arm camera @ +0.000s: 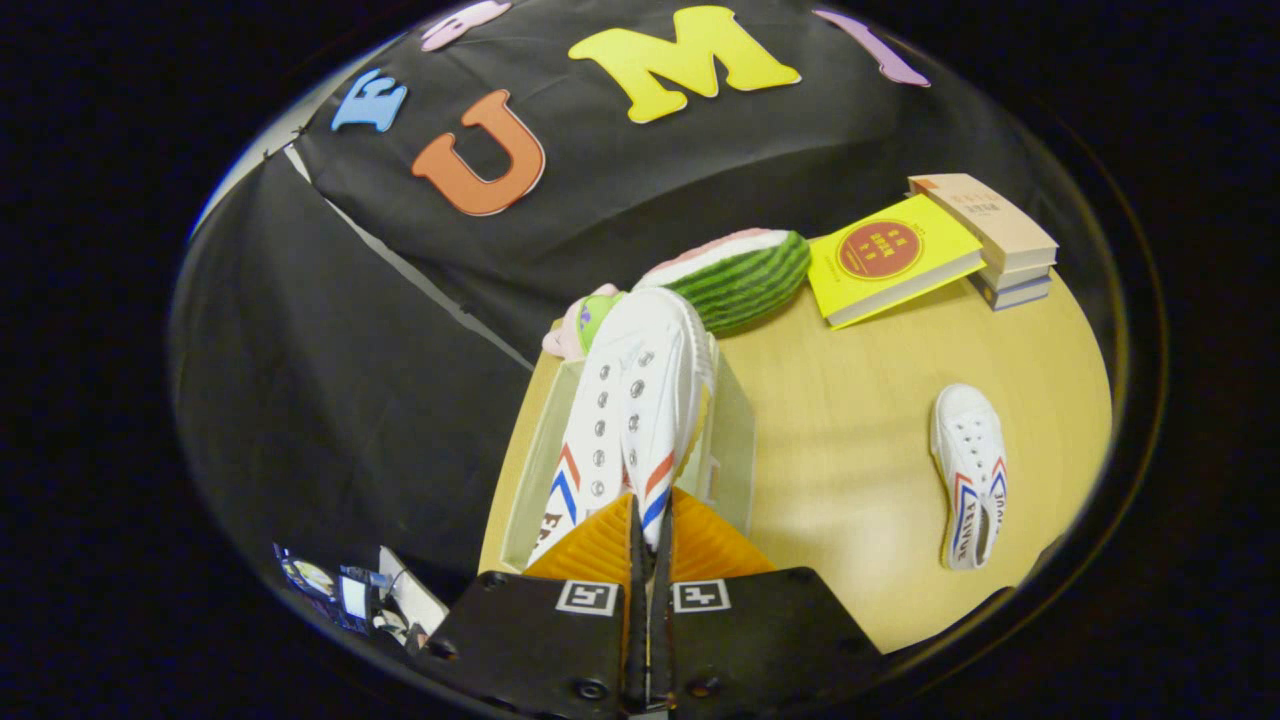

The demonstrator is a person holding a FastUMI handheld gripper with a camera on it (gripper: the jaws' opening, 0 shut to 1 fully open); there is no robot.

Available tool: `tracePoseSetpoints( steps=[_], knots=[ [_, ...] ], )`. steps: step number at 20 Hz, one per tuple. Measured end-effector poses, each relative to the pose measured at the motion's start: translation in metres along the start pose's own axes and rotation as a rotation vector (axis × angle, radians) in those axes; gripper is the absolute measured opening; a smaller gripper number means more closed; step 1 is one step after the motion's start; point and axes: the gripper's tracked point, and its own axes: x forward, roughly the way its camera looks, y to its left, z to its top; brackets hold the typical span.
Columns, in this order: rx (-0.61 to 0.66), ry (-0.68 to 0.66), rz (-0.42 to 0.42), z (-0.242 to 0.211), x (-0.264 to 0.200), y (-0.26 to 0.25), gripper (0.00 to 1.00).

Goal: Open the storage box then place both shoes into the box .Put the left shoe in first, then the right shoe, with the right side of both shoes facing outward in a uniform manner.

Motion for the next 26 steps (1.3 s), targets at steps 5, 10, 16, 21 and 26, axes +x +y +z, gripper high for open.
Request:
tracePoseSetpoints(
  steps=[5,10,16,21,26],
  knots=[
    [-0.015,0.021,0.018,-0.017,0.045,0.038,0.07],
    [-0.025,0.039,-0.002,-0.038,0.088,0.058,0.09],
    [0.009,0.012,0.043,-0.046,0.112,0.07,0.14],
    [-0.093,-0.007,0.072,-0.044,0.093,0.077,0.79],
    [-0.144,-0.048,0.016,-0.035,0.057,0.057,1.0]
  ],
)
